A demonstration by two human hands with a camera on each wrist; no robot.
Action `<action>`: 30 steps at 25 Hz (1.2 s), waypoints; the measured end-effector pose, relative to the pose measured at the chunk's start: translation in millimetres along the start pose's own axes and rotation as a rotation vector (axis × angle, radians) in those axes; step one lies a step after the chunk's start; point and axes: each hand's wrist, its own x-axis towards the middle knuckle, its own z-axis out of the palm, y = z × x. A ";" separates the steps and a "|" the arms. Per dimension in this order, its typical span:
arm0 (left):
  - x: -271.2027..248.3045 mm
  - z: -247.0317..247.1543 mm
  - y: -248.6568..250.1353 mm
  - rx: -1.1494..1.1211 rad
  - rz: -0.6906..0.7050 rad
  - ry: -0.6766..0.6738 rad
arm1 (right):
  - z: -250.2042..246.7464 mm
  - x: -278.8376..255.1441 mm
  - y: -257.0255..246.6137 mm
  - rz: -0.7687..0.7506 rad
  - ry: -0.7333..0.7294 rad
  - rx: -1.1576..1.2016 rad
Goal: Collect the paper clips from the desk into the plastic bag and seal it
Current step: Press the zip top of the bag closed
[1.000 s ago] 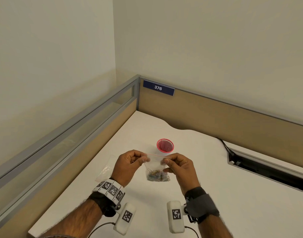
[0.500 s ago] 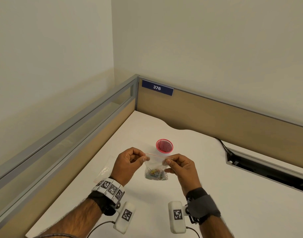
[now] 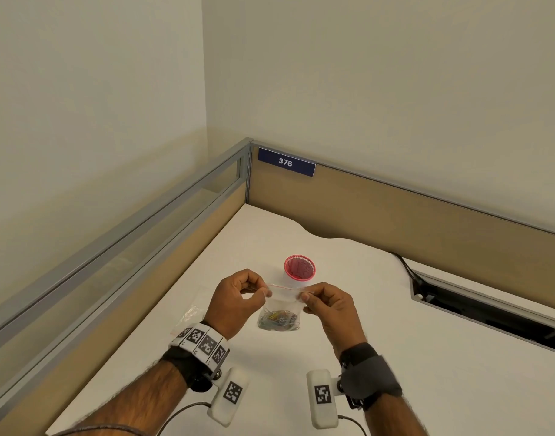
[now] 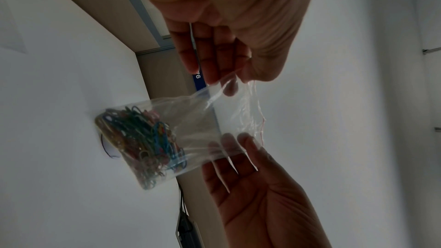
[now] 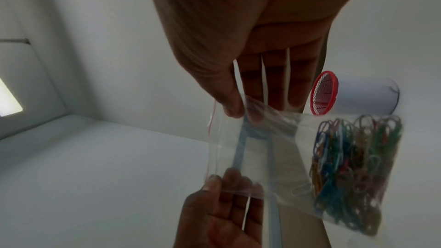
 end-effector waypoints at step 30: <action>-8.0 2.8 3.0 0.139 0.124 -0.056 | 45.9 4.1 -27.9 -0.296 -0.089 -0.742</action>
